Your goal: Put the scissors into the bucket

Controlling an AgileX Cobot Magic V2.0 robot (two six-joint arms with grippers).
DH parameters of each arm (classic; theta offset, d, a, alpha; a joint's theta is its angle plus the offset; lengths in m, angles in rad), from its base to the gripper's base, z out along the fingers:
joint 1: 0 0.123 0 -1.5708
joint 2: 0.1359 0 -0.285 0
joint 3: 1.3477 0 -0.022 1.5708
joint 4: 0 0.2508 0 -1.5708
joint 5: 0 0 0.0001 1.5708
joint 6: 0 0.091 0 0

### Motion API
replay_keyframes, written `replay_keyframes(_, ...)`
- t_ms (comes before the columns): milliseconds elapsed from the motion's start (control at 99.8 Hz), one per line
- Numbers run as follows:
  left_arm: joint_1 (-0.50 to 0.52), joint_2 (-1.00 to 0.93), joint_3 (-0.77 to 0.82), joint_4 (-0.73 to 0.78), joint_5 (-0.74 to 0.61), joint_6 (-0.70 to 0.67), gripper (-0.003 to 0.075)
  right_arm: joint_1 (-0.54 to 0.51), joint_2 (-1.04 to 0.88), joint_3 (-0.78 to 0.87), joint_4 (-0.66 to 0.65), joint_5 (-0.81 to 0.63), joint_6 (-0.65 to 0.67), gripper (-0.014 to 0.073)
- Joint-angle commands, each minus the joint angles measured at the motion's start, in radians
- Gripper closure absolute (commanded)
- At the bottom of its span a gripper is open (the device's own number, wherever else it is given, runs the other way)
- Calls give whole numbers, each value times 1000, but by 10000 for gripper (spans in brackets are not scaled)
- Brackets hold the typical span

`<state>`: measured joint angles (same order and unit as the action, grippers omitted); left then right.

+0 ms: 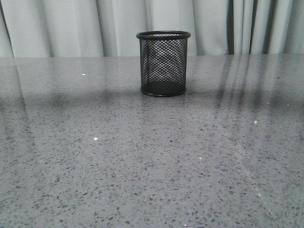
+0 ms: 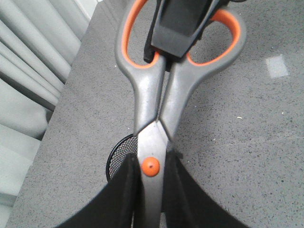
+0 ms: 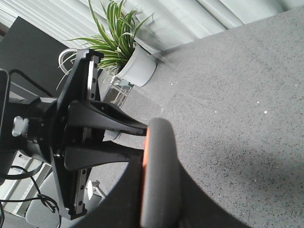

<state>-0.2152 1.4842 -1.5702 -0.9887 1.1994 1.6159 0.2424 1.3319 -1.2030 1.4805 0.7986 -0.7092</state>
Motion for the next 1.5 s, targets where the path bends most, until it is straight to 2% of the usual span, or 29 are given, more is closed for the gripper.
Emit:
replay_keyframes(0,-11,-38,-29,-136,-9,-9,559,0,-28,-36,65,9,-15,651)
replay_keyframes(160,-11,-49,-29,-141,-30,-9,379,0,-28,-36,31,7,-15,651)
replay_keyframes(210,-11,-51,-29,-141,-36,-9,360,0,-28,-36,31,5,-15,651)
replay_keyframes(391,-7,-76,-29,-141,-37,-9,367,-19,-28,-36,4,-4,-15,651)
replay_keyframes(481,-7,-108,-29,-139,-37,-9,415,-57,-28,-36,-47,-4,-15,651)
replay_keyframes(621,-7,-166,-29,-119,-44,-18,602,-139,-28,-36,-113,12,-15,651)
replay_keyframes(742,-7,-212,-29,-68,-90,-183,739,-216,-28,-48,-170,62,-15,651)
replay_keyframes(872,-7,-247,-29,21,-95,-417,740,-277,-28,-104,-256,134,-15,651)
replay_keyframes(962,-7,-256,-29,66,-3,-595,739,-290,-28,-168,-361,168,-15,651)
replay_keyframes(1022,-7,-257,-29,78,79,-618,739,-290,-28,-220,-421,179,-15,651)
replay_keyframes(1152,-9,-275,-26,113,61,-665,740,-290,-28,-308,-475,201,-15,651)
replay_keyframes(1293,-9,-342,-25,212,-77,-745,740,-290,-28,-369,-531,225,-15,652)
replay_keyframes(1493,-9,-518,40,541,-356,-985,740,-290,-24,-387,-592,244,-15,652)
